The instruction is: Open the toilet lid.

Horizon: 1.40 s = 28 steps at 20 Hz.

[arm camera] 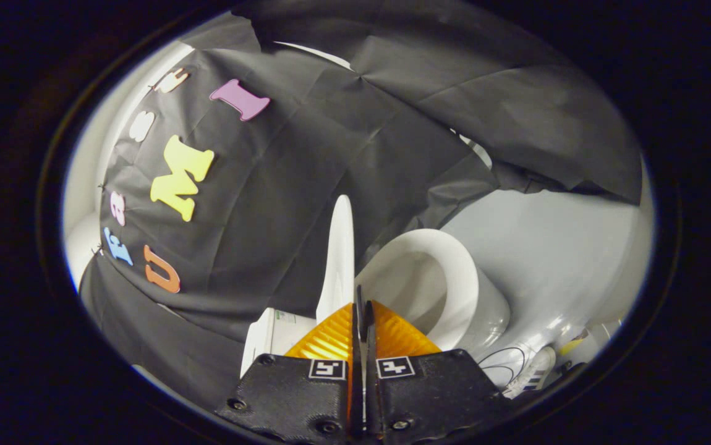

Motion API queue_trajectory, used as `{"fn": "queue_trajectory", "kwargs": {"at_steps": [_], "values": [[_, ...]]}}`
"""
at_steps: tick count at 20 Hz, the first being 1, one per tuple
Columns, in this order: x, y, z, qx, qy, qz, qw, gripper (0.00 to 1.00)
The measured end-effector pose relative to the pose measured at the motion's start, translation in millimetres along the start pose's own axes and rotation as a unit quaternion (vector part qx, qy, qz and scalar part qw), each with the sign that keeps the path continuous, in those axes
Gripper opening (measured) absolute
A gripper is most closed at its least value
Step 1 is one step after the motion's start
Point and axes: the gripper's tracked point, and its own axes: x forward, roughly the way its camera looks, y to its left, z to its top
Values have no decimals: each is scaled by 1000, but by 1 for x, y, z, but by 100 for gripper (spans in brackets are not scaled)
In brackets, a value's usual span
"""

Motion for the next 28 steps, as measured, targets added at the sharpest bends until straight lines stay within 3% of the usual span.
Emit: {"fn": "queue_trajectory", "kwargs": {"at_steps": [14, 28], "values": [[-10, 58, -12, -53, -13, 13, 998, 5], [-17, 132, -19, -147, -45, 6, 988, 5]]}}
